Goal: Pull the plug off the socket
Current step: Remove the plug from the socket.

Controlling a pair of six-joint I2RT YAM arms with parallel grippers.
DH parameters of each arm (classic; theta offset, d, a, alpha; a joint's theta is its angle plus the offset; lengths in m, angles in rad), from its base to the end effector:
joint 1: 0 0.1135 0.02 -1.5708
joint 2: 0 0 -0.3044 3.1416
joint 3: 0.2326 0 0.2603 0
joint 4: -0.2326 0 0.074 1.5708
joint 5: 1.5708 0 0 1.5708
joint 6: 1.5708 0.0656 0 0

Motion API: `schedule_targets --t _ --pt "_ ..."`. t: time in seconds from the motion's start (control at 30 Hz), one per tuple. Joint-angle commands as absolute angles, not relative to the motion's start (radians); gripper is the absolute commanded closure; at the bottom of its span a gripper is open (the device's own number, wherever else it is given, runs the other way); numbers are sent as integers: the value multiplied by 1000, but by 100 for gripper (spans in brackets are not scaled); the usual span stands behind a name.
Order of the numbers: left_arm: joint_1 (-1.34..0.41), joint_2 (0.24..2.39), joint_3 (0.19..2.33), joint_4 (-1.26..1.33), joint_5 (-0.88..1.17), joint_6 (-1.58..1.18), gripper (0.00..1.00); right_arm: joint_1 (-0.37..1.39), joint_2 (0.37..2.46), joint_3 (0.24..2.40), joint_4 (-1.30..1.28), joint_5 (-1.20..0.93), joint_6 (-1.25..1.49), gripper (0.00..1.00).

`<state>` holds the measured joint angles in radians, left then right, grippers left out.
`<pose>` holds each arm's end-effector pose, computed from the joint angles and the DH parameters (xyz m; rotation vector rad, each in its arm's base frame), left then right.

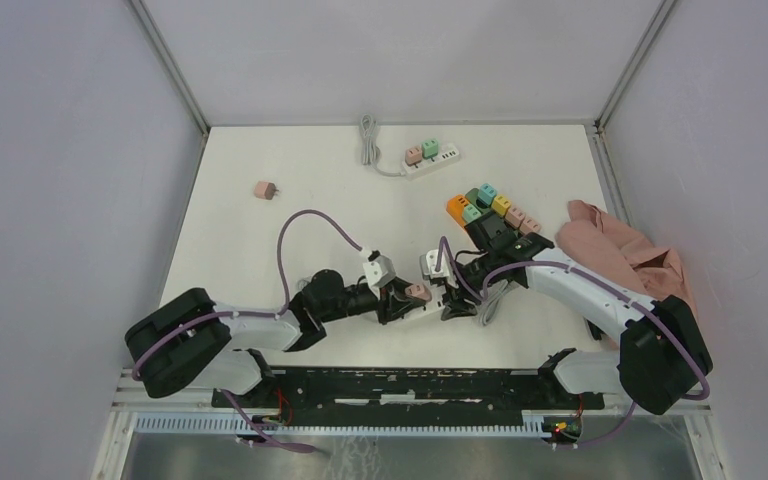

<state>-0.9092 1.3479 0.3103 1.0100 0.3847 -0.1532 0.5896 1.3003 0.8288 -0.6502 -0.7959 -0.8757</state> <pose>0.1452 -0.2265 0.2190 0.9193 1.4494 -1.1142 0.1764 0.1744 0.2372 -1.8047 1.6559 0.9350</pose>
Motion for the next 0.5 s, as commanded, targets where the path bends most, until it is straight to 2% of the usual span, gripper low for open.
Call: schedule_targets --t 0.0,0.23,0.47 --pt "-997 1307 331 1033 182 -73 97 599 1294 854 -650 -833 -899 100" --pt "-1010 1309 425 872 94 -74 97 599 1293 855 -665 -839 -920 100" --pt "-861 1317 370 1032 266 -319 97 598 1294 860 -671 -835 -918 100"
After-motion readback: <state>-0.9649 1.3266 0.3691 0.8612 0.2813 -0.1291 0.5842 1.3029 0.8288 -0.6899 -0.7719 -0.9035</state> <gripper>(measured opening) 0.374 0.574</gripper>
